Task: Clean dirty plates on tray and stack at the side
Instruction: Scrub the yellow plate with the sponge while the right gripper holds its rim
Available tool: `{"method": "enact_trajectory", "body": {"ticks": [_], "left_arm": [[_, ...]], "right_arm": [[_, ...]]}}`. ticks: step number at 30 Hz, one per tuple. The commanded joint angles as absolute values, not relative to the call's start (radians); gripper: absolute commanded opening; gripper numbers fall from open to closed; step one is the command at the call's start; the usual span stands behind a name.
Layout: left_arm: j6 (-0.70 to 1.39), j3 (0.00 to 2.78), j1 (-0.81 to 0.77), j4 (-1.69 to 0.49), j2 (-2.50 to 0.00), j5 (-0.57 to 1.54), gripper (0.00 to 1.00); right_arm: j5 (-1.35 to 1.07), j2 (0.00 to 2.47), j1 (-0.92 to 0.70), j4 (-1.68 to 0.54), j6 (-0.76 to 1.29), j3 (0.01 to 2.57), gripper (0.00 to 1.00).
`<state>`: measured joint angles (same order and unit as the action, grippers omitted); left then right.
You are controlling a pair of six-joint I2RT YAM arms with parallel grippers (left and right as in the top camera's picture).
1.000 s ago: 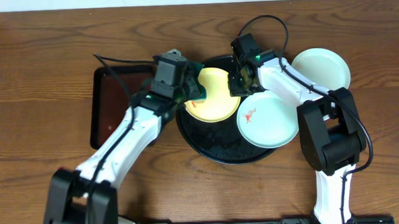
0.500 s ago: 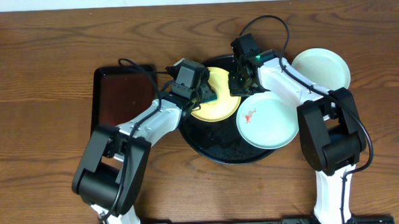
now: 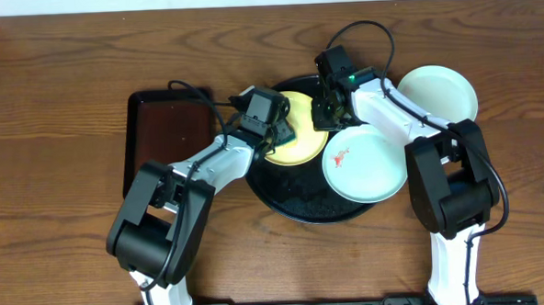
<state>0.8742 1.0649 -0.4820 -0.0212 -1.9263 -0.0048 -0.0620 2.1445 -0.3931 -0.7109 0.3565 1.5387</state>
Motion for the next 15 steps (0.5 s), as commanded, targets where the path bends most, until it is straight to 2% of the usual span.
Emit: {"method": "enact_trajectory", "body": {"ticks": [1,5,11,15], "left_arm": [[0.839,1.051,-0.464,-0.125,-1.945,-0.252,0.08],[0.823,1.055,-0.439,-0.184,-1.94,-0.33,0.08],[0.691,1.072,-0.43,-0.186,-1.883,-0.467,0.08],[0.665,1.081,-0.43,-0.165,-1.822,-0.472,0.08]], "right_arm": [[0.041,2.162,-0.385,-0.734,0.366,1.522,0.01],[0.041,2.162,-0.385,-0.746,0.366,1.522,0.01],[0.041,2.162,-0.385,-0.752,0.366,1.522,0.01],[0.041,2.162,-0.385,-0.752,0.366,1.522,0.01]]}}
